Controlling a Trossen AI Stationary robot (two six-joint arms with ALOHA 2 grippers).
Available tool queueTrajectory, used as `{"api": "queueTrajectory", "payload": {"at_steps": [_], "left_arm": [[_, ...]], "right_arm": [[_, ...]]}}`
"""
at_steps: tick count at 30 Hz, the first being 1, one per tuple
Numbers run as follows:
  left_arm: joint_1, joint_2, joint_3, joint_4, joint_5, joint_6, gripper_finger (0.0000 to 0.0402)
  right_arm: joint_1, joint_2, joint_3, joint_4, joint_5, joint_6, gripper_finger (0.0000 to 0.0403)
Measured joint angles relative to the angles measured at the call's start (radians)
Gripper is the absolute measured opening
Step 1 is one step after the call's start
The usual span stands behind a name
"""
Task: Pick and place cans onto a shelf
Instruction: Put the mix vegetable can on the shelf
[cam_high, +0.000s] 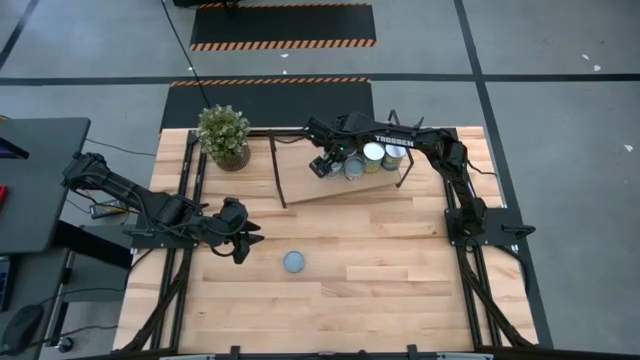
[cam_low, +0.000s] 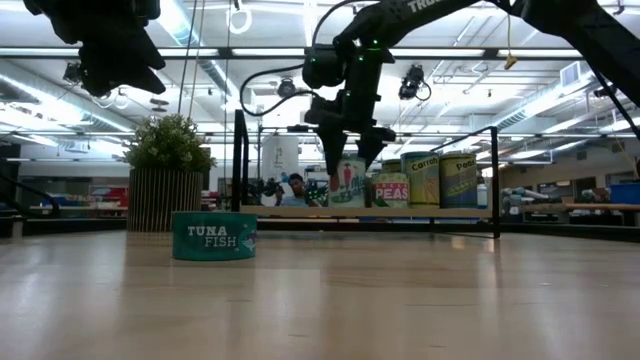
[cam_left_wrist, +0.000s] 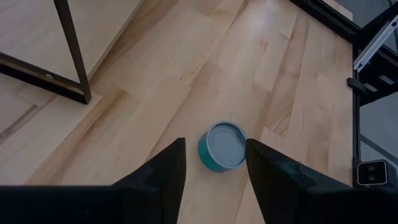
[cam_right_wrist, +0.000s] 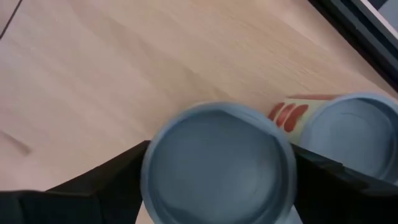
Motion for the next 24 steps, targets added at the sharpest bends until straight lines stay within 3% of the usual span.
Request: {"api": "queueTrajectory", "payload": {"at_steps": [24], "left_arm": [[0.0,0.0,0.0,0.0,0.0,0.0,0.0172]], "right_arm": [[0.028,-0.002,0.031,-0.168,-0.043,-0.102,0.0355]]}}
